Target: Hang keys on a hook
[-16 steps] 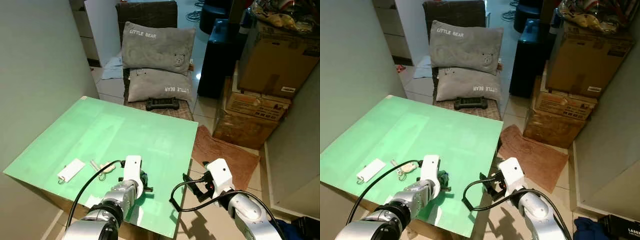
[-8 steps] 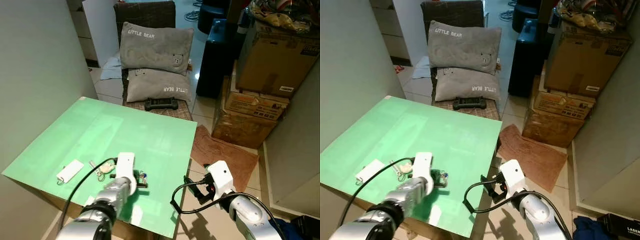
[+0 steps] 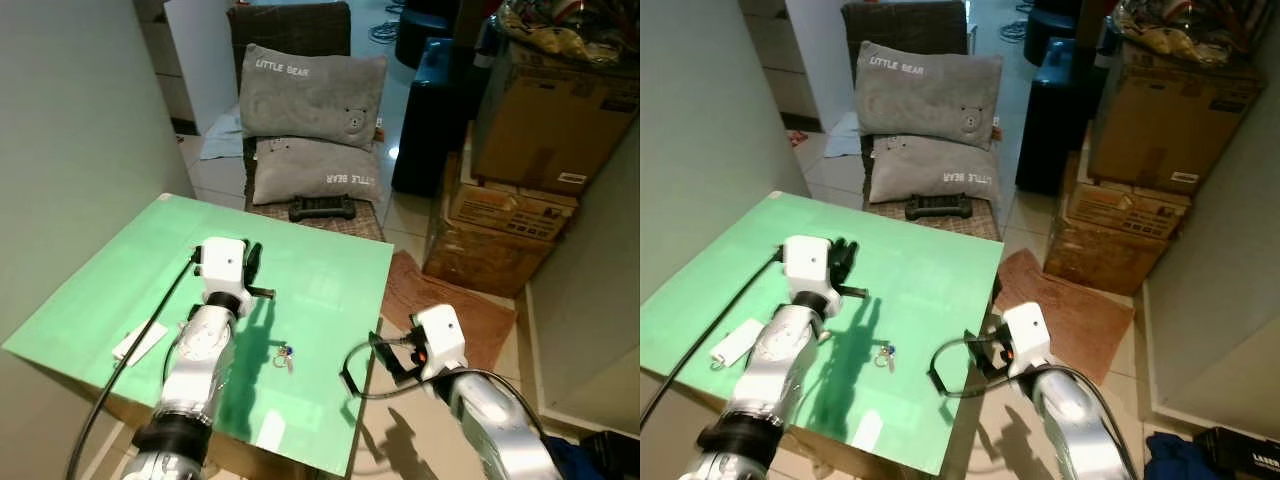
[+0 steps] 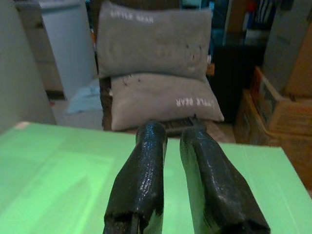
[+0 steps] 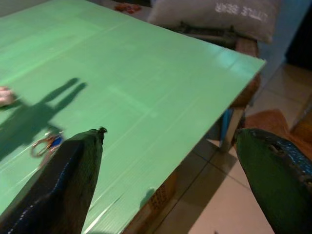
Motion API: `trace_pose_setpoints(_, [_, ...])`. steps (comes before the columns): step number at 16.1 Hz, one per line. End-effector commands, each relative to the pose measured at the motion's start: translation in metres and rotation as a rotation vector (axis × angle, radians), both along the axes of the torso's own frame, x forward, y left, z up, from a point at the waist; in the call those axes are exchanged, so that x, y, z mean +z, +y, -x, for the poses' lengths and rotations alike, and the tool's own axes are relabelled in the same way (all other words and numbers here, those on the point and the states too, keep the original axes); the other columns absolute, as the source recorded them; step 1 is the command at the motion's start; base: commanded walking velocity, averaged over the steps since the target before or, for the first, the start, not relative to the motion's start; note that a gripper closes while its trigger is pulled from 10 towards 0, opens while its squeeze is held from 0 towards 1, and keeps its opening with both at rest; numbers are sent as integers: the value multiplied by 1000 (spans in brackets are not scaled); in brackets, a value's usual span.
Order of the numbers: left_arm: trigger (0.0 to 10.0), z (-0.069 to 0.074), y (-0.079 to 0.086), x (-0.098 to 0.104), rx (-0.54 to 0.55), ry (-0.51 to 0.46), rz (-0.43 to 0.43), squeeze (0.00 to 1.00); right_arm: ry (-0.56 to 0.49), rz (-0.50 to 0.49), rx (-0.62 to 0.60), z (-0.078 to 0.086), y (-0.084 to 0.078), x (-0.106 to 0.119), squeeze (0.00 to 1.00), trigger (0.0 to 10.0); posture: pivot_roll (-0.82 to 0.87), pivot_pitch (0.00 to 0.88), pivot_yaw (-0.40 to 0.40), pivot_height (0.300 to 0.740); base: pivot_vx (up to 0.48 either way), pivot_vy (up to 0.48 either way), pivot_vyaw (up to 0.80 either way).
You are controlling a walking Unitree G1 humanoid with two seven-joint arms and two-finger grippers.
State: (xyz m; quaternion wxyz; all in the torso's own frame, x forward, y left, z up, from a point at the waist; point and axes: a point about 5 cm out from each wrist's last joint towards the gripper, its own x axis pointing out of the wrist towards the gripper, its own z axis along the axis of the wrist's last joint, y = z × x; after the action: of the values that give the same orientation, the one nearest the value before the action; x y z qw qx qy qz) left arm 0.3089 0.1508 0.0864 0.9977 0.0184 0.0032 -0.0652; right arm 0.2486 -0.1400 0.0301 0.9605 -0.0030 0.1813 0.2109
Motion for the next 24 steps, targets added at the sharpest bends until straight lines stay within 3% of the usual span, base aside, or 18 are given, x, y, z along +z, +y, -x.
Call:
trace_pose_setpoints(1, [10000, 4, 4, 9, 2, -38, -6, 1000, -5, -7, -26, -7, 1, -2, 0, 10000, -69, 0, 25, 740, 0, 0, 0])
trace_pose_setpoints(5, [10000, 34, 17, 22, -48, -83, -112, 1000, -11, -7, 10, -19, 20, -3, 0, 10000, 41, 40, 29, 740, 0, 0, 0])
trace_pose_setpoints(6, [10000, 60, 30, 25, -61, -50, -157, 1000, 3, -18, 22, -22, 28, -8, 0, 10000, 95, 97, 42, 740, 0, 0, 0])
trace_pose_setpoints(10, [10000, 95, 48, 37, -73, 19, -220, 1000, 36, -16, 49, -31, 45, -16, 0, 10000, 204, 191, 86, 740, 0, 0, 0])
trace_pose_setpoints(14, [10000, 108, 59, 47, -48, 72, -214, 1000, 7, 32, 99, -49, 64, -9, 0, 10000, 236, 231, 112, 740, 0, 0, 0])
trace_pose_setpoints(17, [10000, 113, 50, 50, -55, 97, -189, 1000, -25, 65, 149, -60, 77, 0, 0, 10000, 226, 237, 112, 740, 0, 0, 0])
trace_pose_setpoints(20, [10000, 116, 41, 44, -56, 128, -165, 1000, -20, 106, 224, -59, 95, 0, 0, 10000, 213, 245, 99, 740, 0, 0, 0])
trace_pose_setpoints(22, [10000, 113, 33, 40, -78, 138, -149, 1000, -58, 107, 234, -62, 99, 6, 0, 10000, 195, 242, 78, 740, 0, 0, 0])
trace_pose_setpoints(23, [10000, 106, 27, 30, -73, 158, -110, 0, -122, 132, 172, -64, 86, 8, 0, 10000, 165, 228, 59, 740, 0, 0, 0])
trace_pose_setpoints(24, [10000, 96, 21, 17, -74, 186, -71, 0, -185, 154, 86, -61, 69, 9, 0, 10000, 149, 222, 52, 740, 0, 0, 0])
